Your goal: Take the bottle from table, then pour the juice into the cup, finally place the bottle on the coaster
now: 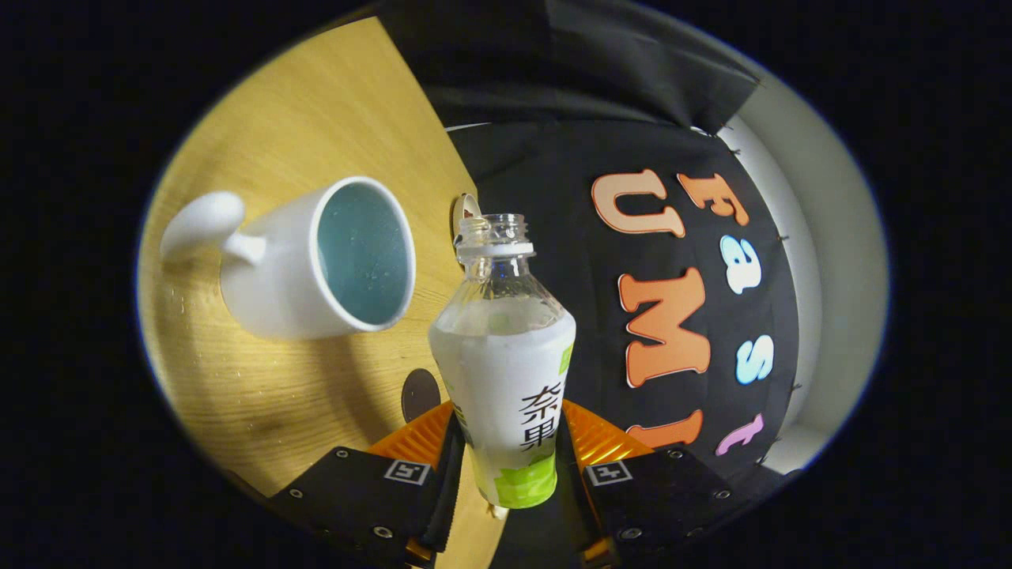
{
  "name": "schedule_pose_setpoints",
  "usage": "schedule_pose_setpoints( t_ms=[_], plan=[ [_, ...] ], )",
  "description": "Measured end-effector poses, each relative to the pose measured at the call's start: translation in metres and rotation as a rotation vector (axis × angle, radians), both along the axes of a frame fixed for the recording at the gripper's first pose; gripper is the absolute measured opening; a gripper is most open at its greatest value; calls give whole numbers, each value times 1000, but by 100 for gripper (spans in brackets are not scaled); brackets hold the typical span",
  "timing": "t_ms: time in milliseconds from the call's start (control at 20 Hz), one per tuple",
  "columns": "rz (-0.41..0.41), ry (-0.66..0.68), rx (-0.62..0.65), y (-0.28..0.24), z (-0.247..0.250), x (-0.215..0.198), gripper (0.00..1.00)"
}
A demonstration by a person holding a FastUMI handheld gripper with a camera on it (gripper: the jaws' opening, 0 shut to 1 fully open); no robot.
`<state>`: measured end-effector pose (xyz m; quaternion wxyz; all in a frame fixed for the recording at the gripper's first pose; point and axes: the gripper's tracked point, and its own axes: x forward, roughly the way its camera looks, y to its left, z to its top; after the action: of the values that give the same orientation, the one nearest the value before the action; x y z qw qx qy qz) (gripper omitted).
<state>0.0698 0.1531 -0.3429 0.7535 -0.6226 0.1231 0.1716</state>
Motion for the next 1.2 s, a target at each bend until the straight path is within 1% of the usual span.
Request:
schedule_pose_setpoints(
  t_ms=[150, 350, 550, 600, 800, 850, 1000, 1050, 1200],
  plan=[
    [-70, 37, 137, 1, 7, 4, 57],
    [-174, 90, 347, 1, 5, 14, 57],
    [-325, 152, 551, -13, -6, 28, 57],
    [-354, 139, 591, -17, -6, 34, 57],
    [-438, 137, 744, -27, -7, 50, 57],
    [-460, 157, 789, -28, -10, 53, 57],
    [-486, 222, 972, -20, -17, 66, 57],
    [-502, 225, 1006, -23, -18, 72, 57],
    [-536, 209, 1039, -30, -24, 87, 57]
  ],
)
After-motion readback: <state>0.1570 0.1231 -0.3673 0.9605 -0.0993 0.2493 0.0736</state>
